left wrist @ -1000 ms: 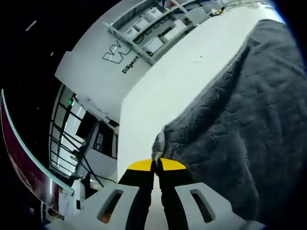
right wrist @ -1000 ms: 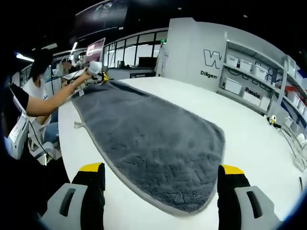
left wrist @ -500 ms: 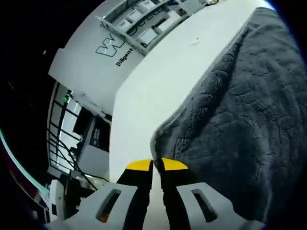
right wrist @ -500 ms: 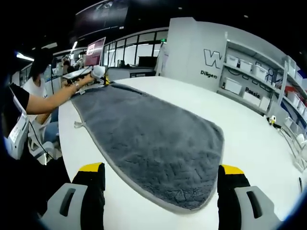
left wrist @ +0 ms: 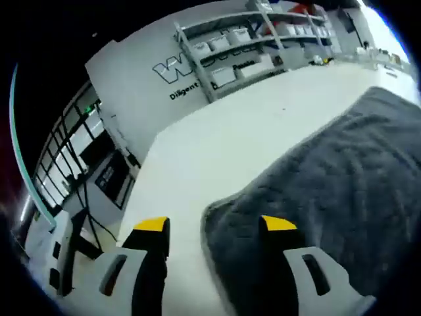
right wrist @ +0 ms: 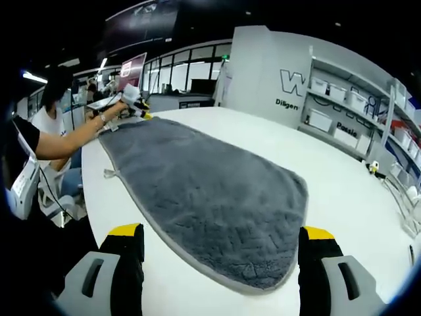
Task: Open the folded towel by lifting each exposed corner and separating the folded layers until the towel lies flat within the target outline without major curled edges
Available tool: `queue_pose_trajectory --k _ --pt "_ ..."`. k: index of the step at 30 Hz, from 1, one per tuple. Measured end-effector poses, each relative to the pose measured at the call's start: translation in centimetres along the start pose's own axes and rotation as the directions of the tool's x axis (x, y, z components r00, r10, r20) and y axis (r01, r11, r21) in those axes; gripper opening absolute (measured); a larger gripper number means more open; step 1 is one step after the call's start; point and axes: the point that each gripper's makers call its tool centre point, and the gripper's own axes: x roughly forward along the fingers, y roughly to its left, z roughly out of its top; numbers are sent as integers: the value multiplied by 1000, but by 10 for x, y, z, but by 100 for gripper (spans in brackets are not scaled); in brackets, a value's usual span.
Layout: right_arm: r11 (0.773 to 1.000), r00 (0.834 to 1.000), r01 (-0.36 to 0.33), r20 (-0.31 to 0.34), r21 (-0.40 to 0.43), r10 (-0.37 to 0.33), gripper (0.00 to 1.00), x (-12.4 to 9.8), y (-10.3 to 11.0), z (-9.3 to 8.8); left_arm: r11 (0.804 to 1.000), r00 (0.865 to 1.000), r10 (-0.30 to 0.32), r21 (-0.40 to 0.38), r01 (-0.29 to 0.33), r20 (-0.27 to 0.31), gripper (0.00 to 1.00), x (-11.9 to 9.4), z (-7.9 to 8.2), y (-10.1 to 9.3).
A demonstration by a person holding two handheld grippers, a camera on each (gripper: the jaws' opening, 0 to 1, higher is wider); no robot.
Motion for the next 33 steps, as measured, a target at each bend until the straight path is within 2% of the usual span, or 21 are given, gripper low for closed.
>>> queue_pose_trajectory --k 1,4,5,6,9,10,12,17,22,26,33 --pt "1000 1000 0 0 -1 0 99 0 0 0 1000 1000 -12 -8 12 4 81 0 0 -2" --pt "1000 1000 -2 1 -3 2 99 -1 1 2 991 994 -107 -83 110 33 99 -7 2 -23" --pt "1000 1000 -2 3 -1 2 99 -2 0 2 984 989 -141 -102 144 34 99 -9 2 -30" --pt "1000 1000 -2 3 -1 2 99 -2 0 2 983 988 -149 -104 152 34 99 -11 2 -31" --pt "1000 1000 -1 5 3 1 99 -2 -1 3 961 971 -224 -146 235 87 99 -21 11 -49" --pt "1000 1000 -1 4 4 1 99 -2 -2 3 955 963 -250 -142 262 97 99 -25 12 -55" --pt "1000 1000 -3 4 4 3 99 -2 -2 3 950 958 -267 -138 279 100 99 -29 13 -61" --pt "1000 1000 -3 10 13 3 99 -2 -4 5 930 932 -337 -104 352 133 99 -57 17 -90" --pt "1000 1000 -4 12 16 4 99 -1 -4 6 921 917 -372 -62 384 147 99 -85 14 -109" --pt "1000 1000 -5 8 17 5 99 0 -5 6 917 909 -380 -59 395 173 99 -102 15 -114" --pt "1000 1000 2 4 18 -2 99 2 -6 4 917 904 -381 -48 397 196 99 -134 8 -128"
